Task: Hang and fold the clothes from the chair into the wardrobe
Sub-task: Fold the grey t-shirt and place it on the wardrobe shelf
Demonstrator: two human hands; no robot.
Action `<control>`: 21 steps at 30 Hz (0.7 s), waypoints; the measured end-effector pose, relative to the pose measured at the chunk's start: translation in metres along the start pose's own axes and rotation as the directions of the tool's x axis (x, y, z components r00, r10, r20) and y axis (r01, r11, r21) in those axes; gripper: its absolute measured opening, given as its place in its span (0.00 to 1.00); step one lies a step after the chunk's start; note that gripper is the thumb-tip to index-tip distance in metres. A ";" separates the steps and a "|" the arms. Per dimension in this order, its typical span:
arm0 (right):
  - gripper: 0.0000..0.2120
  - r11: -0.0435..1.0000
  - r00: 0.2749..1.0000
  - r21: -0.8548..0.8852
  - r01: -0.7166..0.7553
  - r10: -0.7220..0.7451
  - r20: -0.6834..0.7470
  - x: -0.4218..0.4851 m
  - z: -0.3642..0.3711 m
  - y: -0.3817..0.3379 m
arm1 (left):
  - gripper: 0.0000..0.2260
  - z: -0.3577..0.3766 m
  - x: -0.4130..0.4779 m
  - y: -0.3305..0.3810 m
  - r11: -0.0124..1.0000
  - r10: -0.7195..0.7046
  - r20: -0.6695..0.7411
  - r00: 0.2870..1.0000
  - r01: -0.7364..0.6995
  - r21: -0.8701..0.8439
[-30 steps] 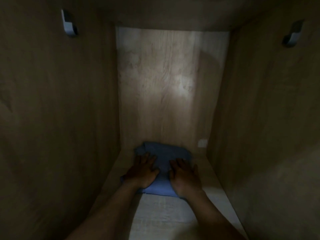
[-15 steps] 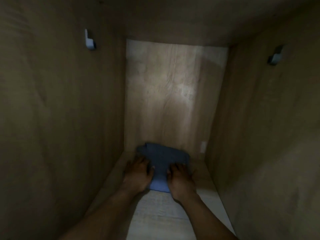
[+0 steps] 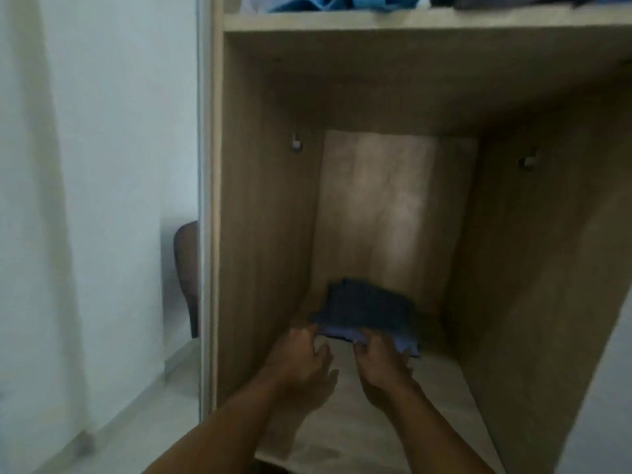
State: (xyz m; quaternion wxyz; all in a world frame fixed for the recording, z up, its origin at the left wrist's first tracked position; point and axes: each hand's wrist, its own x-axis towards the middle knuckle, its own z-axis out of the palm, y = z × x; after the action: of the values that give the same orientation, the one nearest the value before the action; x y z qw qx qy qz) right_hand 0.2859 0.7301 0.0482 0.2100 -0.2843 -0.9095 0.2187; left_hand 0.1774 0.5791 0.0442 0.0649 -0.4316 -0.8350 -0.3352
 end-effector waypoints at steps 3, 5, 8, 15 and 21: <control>0.19 0.997 0.996 0.067 0.050 -0.054 0.069 -0.051 -0.006 -0.034 | 0.18 -0.035 -0.060 0.008 0.997 0.019 0.053 0.998 -0.015 -0.074; 0.21 0.993 0.990 0.092 0.074 -0.084 0.113 -0.094 -0.004 -0.058 | 0.17 -0.059 -0.114 0.012 0.999 0.010 0.060 0.998 -0.008 -0.032; 0.21 0.966 0.970 0.200 0.166 -0.197 0.145 -0.167 0.011 -0.094 | 0.18 -0.094 -0.205 0.006 0.992 -0.085 0.044 0.995 0.081 0.093; 0.20 0.860 0.863 0.411 0.302 -0.430 0.265 -0.307 0.067 -0.207 | 0.20 -0.195 -0.424 -0.064 0.857 -0.456 -0.145 0.878 0.477 0.194; 0.20 0.704 0.602 0.531 0.472 -0.697 0.390 -0.427 0.145 -0.326 | 0.21 -0.276 -0.609 -0.099 0.567 -0.740 -0.349 0.574 0.813 0.134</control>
State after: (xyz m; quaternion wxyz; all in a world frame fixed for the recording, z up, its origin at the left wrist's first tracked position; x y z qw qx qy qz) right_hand 0.3937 0.1875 -0.0115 0.0421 0.1600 -0.9107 0.3784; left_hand 0.4284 -0.0428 -0.0364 0.0759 0.0442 -0.9617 -0.2596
